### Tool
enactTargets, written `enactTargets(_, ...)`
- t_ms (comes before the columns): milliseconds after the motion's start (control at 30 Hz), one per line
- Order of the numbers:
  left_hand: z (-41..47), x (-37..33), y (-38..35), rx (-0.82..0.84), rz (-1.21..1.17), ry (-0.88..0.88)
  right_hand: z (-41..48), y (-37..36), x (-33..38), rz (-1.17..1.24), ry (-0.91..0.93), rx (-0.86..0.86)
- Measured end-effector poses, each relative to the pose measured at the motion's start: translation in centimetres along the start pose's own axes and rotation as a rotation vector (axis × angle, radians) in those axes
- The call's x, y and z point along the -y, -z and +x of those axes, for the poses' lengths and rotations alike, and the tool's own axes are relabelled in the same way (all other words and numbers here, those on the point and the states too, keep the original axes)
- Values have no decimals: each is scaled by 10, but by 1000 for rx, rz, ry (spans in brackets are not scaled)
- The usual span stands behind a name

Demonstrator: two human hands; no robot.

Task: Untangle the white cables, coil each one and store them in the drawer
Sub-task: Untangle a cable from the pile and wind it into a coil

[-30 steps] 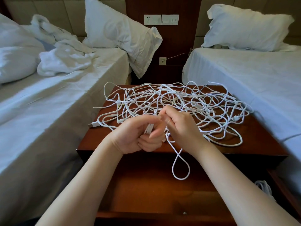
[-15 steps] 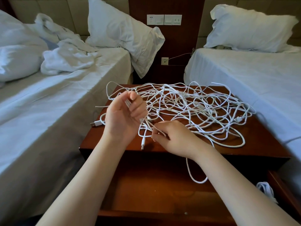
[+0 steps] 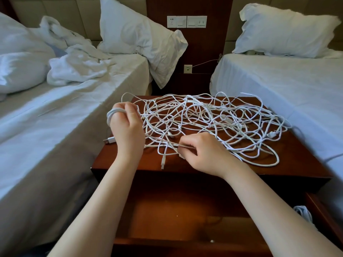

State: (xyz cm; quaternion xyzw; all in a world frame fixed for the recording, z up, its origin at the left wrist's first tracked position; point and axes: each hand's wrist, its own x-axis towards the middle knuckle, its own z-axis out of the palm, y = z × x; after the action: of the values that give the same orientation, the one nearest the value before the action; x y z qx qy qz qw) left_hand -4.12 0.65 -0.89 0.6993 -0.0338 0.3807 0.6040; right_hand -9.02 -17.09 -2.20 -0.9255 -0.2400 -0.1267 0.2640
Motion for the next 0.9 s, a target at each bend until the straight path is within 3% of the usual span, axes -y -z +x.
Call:
enactTargets(133,-7,6,-2,123,428,-221,0,1,-1,-76,18,-154)
enactTargets(233,-11,5,-3,203,545,-281,0,2,-3,-124,68,-387)
enactTargets(333,-14,2,-5,331,587,-258,2,1,-8,-172,119,-510)
enactTargets(567,-19,-8,-11,783,198,195,5,5,-15,-231,192,-584)
enactTargets(667,-23,-17,-7,1074,13,356,5,8,-17,-244,187,-595)
enactTargets(800,-26,-21,-2,1375,-321,478,5,13,-19,-246,169,-636)
enactTargets(900,-28,-23,-4,1475,-318,503,4,14,-17,-248,197,-644)
